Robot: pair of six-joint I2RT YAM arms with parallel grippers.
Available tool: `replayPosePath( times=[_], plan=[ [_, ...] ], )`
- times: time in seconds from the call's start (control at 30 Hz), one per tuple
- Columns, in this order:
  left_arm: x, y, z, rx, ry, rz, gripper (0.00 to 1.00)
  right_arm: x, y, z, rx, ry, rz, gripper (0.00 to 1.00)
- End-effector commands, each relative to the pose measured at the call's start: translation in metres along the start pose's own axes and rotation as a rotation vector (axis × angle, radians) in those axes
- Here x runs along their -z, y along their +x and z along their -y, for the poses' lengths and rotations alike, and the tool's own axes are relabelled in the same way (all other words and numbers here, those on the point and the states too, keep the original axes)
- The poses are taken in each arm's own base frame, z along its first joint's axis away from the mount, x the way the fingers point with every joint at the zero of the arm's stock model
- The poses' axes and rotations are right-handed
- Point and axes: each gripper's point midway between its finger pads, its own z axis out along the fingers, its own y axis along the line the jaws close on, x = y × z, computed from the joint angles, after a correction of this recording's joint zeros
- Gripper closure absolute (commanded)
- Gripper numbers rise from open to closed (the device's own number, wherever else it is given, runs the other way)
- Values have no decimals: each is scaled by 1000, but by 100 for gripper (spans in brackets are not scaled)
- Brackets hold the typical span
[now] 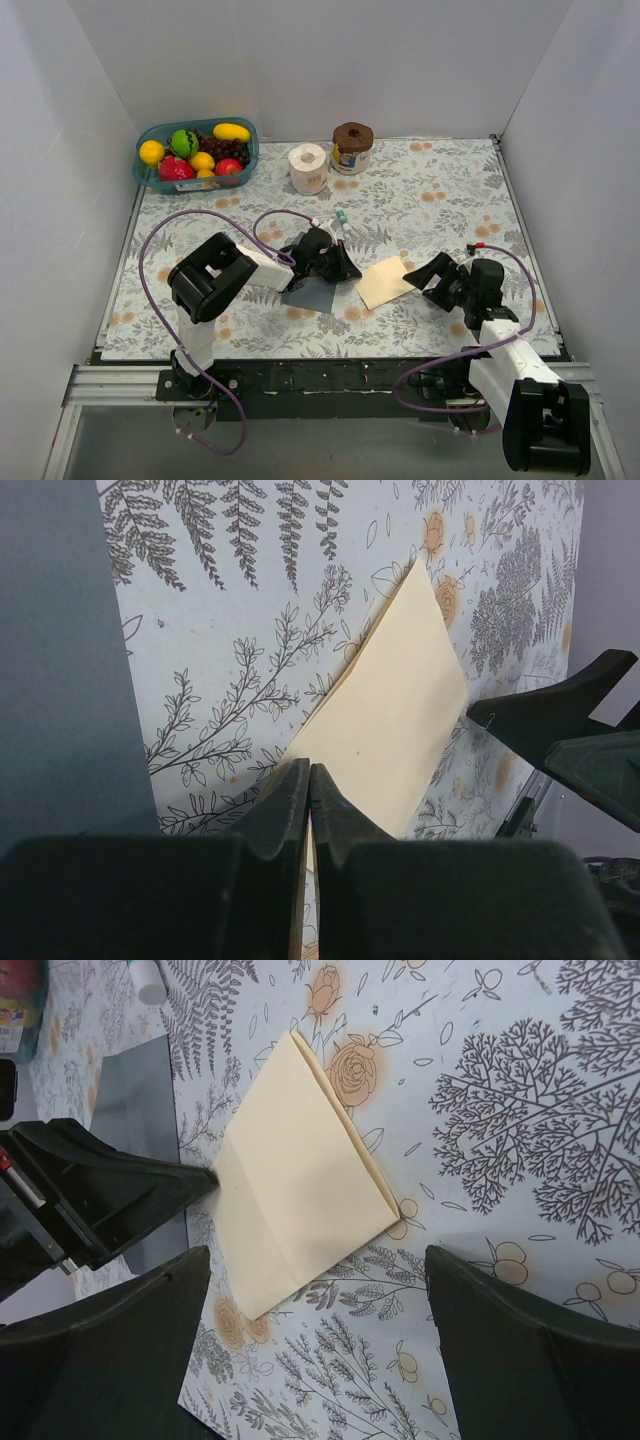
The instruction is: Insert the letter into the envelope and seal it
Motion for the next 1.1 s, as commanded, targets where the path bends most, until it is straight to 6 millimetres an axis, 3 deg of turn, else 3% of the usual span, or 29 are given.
replayPosePath(
  times=[0.0, 0.3, 1.07],
  plan=[
    [8, 25, -38, 19, -143, -60, 100, 5, 42, 30, -89, 90, -125, 4],
    [5, 23, -27, 26, -123, -51, 100, -4, 62, 31, -180, 31, -185, 5],
    [-7, 44, -14, 0, -93, -115, 100, -15, 63, 23, -217, -50, -212, 5]
  ],
)
